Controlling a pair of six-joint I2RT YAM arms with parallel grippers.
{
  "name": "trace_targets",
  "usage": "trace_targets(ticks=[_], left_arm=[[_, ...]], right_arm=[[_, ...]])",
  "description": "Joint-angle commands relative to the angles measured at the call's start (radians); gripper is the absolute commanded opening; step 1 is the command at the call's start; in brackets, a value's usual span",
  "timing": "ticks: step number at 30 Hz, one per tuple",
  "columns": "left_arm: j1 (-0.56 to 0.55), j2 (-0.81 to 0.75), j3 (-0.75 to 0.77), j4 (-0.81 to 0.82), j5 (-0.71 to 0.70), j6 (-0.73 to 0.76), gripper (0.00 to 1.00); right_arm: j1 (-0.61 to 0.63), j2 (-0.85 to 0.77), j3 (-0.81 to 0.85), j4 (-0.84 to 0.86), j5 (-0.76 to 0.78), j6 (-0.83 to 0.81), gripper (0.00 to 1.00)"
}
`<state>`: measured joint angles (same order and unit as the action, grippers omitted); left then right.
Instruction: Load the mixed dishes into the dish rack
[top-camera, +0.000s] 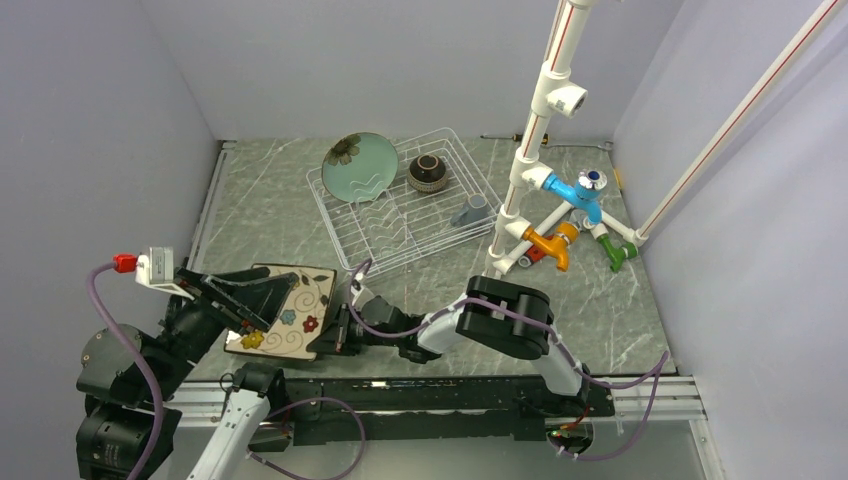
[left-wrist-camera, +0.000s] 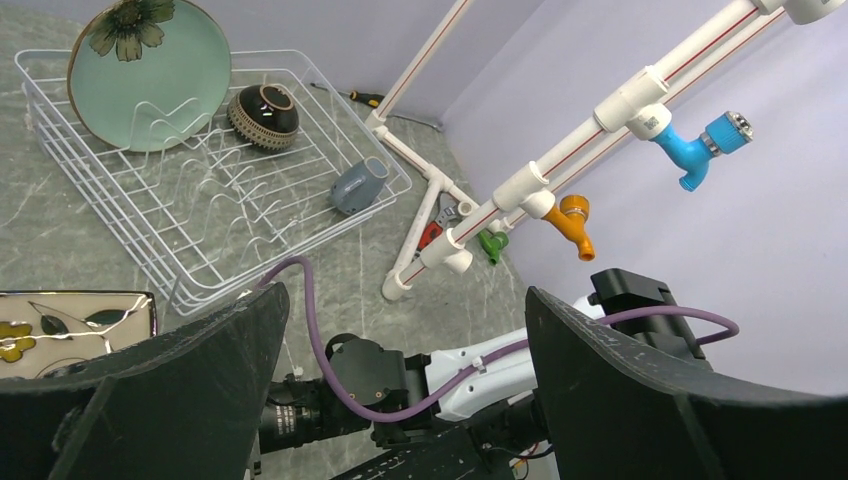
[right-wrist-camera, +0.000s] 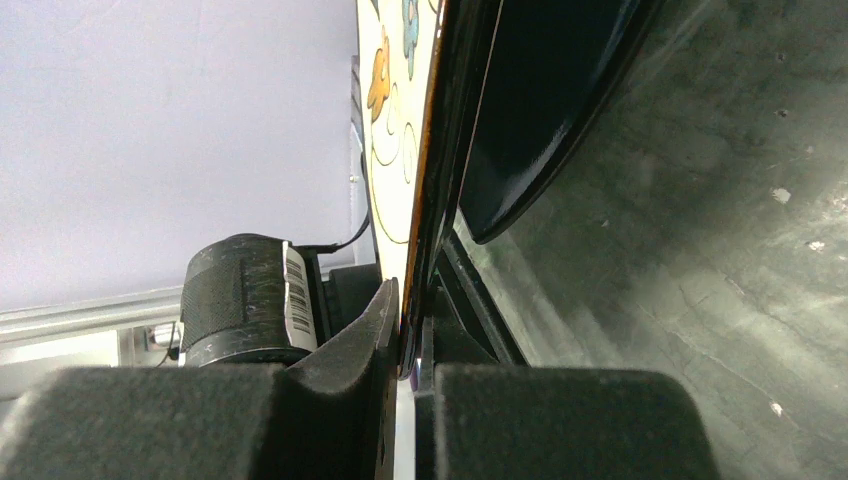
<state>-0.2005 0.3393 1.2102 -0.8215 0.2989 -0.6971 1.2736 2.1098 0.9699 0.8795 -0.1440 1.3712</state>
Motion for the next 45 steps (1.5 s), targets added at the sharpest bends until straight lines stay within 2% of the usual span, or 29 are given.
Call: trace_targets(ticks=[1, 18, 23, 28, 32, 36, 38, 40, 45], left_arm=[[-0.005, 0.010, 0.018, 0.007, 0.007, -0.013, 0.93], [-0.014, 0.009, 0.096, -0.047, -0.080, 0.031, 0.92], [-0.014, 0.002, 0.065, -0.037, -0.074, 0.027, 0.92], [-0.014, -0.006, 0.032, -0.025, -0.070, 0.026, 0.92], [-0.014, -0.011, 0.016, -0.018, -0.075, 0.029, 0.92], [-0.014, -0.013, 0.014, -0.022, -0.081, 0.033, 0.92], [-0.014, -0.013, 0.013, -0.023, -0.081, 0.033, 0.92], [-0.014, -0.014, 0.010, -0.021, -0.079, 0.031, 0.92], [-0.014, -0.015, 0.008, -0.019, -0.076, 0.028, 0.92]], right_arm=[[0.015, -0.127, 0.026, 0.320, -0.039, -0.064, 0.00], [0.000, -0.176, 0.029, 0.292, -0.047, -0.080, 0.00], [-0.018, -0.161, -0.049, 0.300, 0.031, -0.013, 0.00], [-0.023, -0.172, -0.122, 0.208, 0.116, 0.019, 0.00], [-0.030, -0.130, -0.148, 0.272, 0.098, 0.048, 0.00], [-0.032, -0.123, -0.141, 0.247, 0.089, 0.048, 0.14], [-0.033, -0.128, -0.132, 0.204, 0.097, 0.036, 0.28], [-0.033, -0.123, -0.124, 0.182, 0.098, 0.035, 0.37], [-0.033, -0.101, -0.106, 0.156, 0.095, 0.048, 0.48]])
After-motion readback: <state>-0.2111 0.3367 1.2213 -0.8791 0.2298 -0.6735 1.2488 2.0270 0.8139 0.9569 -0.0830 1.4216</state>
